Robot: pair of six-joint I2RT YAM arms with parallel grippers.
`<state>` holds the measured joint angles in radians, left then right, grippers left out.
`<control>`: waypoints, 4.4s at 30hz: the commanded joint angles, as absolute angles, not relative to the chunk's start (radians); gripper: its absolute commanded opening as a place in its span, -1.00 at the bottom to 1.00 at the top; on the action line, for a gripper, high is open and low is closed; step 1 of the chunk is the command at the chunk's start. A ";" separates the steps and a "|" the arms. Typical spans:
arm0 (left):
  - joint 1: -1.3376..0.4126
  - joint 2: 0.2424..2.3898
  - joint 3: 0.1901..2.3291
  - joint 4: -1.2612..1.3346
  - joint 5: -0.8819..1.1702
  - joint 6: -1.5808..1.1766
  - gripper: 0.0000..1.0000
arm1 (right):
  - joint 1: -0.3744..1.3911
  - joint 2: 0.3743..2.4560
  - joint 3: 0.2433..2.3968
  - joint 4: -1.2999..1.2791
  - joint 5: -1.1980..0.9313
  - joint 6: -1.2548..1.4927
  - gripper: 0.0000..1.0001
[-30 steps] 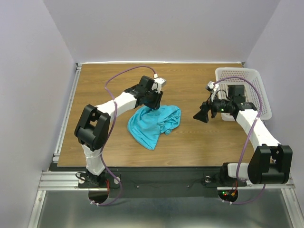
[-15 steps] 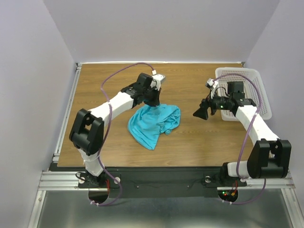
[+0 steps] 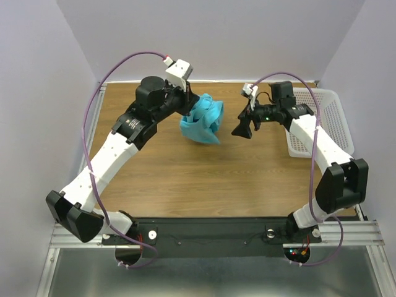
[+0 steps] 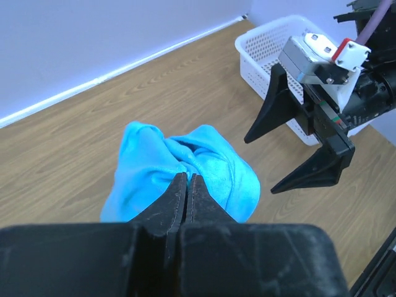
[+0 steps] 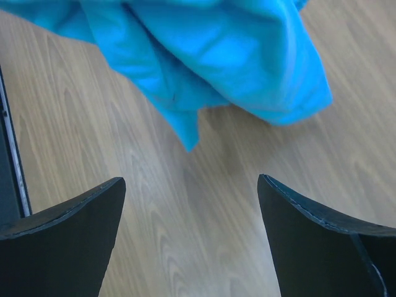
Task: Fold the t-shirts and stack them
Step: Flatten the tshirt out
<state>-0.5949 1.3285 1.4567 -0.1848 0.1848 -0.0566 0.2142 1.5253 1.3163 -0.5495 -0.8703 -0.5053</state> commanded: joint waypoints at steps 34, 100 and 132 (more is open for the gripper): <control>-0.598 1.218 1.396 -0.170 0.173 -0.097 -1.00 | 0.544 1.620 1.586 -0.517 -0.723 -0.529 0.71; -0.784 1.235 0.983 0.071 0.041 -0.163 0.35 | 0.468 1.442 1.439 -0.380 -0.603 -0.100 -0.99; -0.828 1.032 1.187 0.002 0.429 -0.100 -1.00 | 0.341 1.347 1.730 -0.838 -0.773 -0.536 -0.99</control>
<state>-0.8192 1.1477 1.0538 -0.0254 0.2886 -0.1188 0.3477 1.4174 1.5475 -0.6361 -0.6807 -0.2832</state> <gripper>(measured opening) 0.037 0.097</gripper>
